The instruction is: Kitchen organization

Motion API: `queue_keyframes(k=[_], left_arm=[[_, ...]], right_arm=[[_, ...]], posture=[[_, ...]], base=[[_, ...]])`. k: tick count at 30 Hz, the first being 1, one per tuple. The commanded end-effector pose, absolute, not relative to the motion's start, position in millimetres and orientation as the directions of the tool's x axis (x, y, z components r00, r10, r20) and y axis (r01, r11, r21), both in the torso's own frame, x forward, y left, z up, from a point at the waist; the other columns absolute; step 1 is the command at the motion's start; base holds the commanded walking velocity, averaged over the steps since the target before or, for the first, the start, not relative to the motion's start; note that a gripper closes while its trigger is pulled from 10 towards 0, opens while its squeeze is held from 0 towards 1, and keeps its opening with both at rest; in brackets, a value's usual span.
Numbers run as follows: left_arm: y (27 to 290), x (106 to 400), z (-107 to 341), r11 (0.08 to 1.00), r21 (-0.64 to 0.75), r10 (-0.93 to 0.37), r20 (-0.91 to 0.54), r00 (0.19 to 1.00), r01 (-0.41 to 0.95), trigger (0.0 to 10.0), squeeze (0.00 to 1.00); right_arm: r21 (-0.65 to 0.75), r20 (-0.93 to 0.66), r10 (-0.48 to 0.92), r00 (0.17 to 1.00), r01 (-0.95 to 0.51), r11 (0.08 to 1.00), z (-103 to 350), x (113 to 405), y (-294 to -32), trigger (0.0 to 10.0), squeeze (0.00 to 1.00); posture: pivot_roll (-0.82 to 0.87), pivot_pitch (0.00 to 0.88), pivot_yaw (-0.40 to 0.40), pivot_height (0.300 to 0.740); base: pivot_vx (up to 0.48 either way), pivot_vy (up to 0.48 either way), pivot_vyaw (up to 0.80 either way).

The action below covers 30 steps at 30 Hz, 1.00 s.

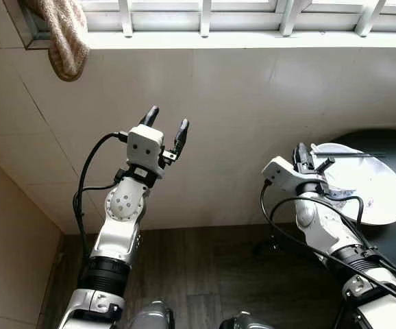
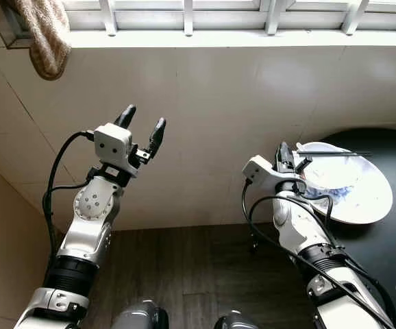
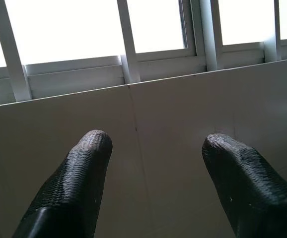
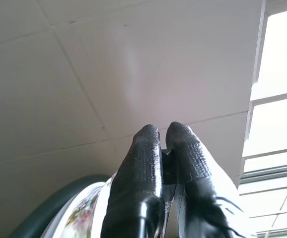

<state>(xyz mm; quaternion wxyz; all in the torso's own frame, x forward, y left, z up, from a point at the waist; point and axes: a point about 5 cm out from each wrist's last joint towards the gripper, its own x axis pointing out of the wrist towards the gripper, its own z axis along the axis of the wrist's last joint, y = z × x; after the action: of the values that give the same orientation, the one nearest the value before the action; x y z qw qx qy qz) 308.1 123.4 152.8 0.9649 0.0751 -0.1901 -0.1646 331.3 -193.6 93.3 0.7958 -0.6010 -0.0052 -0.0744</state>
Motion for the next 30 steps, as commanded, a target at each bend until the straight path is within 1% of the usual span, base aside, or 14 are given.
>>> queue_keyframes(k=[1, 8, 13, 19, 20, 24, 25, 26, 28, 29, 30], left_arm=[[120.1, 307.8, 149.7, 0.931, 0.209, -0.354, 0.326, 0.876, 0.299, 10.0, 0.00], [119.7, 307.4, 148.9, 0.932, 0.206, -0.354, 0.325, 0.877, 0.299, 10.0, 0.00], [119.3, 307.1, 148.8, 0.932, 0.204, -0.354, 0.325, 0.877, 0.301, 10.0, 0.00], [119.4, 307.1, 148.6, 0.931, 0.203, -0.355, 0.324, 0.877, 0.302, 10.0, 0.00], [119.4, 307.2, 148.5, 0.931, 0.202, -0.356, 0.323, 0.877, 0.303, 10.0, 0.00], [119.1, 307.7, 148.9, 0.931, 0.201, -0.356, 0.323, 0.877, 0.304, 10.0, 0.00], [119.1, 307.7, 148.9, 0.931, 0.201, -0.356, 0.323, 0.877, 0.304, 10.0, 0.00], [119.0, 307.9, 149.1, 0.931, 0.199, -0.357, 0.324, 0.876, 0.305, 10.0, 0.00], [118.7, 308.1, 149.3, 0.931, 0.199, -0.358, 0.325, 0.875, 0.307, 10.0, 0.00], [118.7, 308.1, 149.5, 0.931, 0.199, -0.358, 0.325, 0.875, 0.307, 10.0, 0.00], [118.7, 308.1, 149.5, 0.931, 0.199, -0.358, 0.326, 0.875, 0.307, 10.0, 0.00]], right_arm=[[-0.954, 0.177, -0.110, 0.978, 0.198, 0.224, 104.8, 332.5, -196.5, 0.0, 0.00], [-0.940, 0.266, -0.103, 0.959, 0.281, 0.193, 116.5, 332.8, -194.5, 0.0, 0.00], [-0.916, 0.342, -0.086, 0.936, 0.352, 0.194, 127.8, 331.6, -190.7, 0.0, 0.00], [-0.912, 0.319, -0.095, 0.943, 0.333, 0.240, 126.9, 332.2, -188.1, 0.0, 0.00], [-0.907, 0.295, -0.113, 0.949, 0.315, 0.280, 124.7, 332.2, -187.2, 0.0, 0.00], [-0.882, 0.282, -0.146, 0.948, 0.317, 0.350, 127.2, 331.9, -185.4, 0.0, 0.00], [-0.882, 0.282, -0.146, 0.948, 0.317, 0.350, 127.2, 331.9, -185.4, 0.0, 0.00], [-0.865, 0.336, -0.165, 0.927, 0.373, 0.337, 136.2, 331.7, -185.6, 0.0, 0.00], [-0.849, 0.399, -0.168, 0.902, 0.432, 0.304, 144.6, 331.5, -186.8, 0.0, 0.00], [-0.827, 0.421, -0.186, 0.888, 0.460, 0.323, 147.9, 330.7, -188.5, 4.9, 0.00], [-0.811, 0.434, -0.201, 0.879, 0.477, 0.338, 149.8, 330.0, -189.8, 4.9, 0.00]], posture=[[0.16, 0.000, -0.053, 0.740], [0.16, 0.000, -0.055, 0.740], [0.16, 0.000, -0.056, 0.740], [0.16, 0.000, -0.057, 0.740], [0.16, 0.000, -0.057, 0.740], [0.16, 0.000, -0.058, 0.740], [0.16, 0.000, -0.058, 0.740], [0.16, 0.000, -0.058, 0.740], [0.16, 0.000, -0.058, 0.740], [0.16, 0.000, -0.058, 0.740], [0.16, 0.000, -0.058, 0.740]], base=[[0.000, 0.000, 0.80], [0.000, 0.000, 0.80], [0.000, 0.000, 0.80], [0.000, 0.000, 0.80], [0.000, 0.000, 0.80], [0.000, 0.000, 0.80], [0.000, 0.000, 0.80], [0.000, 0.000, 0.80], [0.000, 0.000, 0.00], [0.000, 0.000, 0.00], [0.000, 0.000, 0.00]])
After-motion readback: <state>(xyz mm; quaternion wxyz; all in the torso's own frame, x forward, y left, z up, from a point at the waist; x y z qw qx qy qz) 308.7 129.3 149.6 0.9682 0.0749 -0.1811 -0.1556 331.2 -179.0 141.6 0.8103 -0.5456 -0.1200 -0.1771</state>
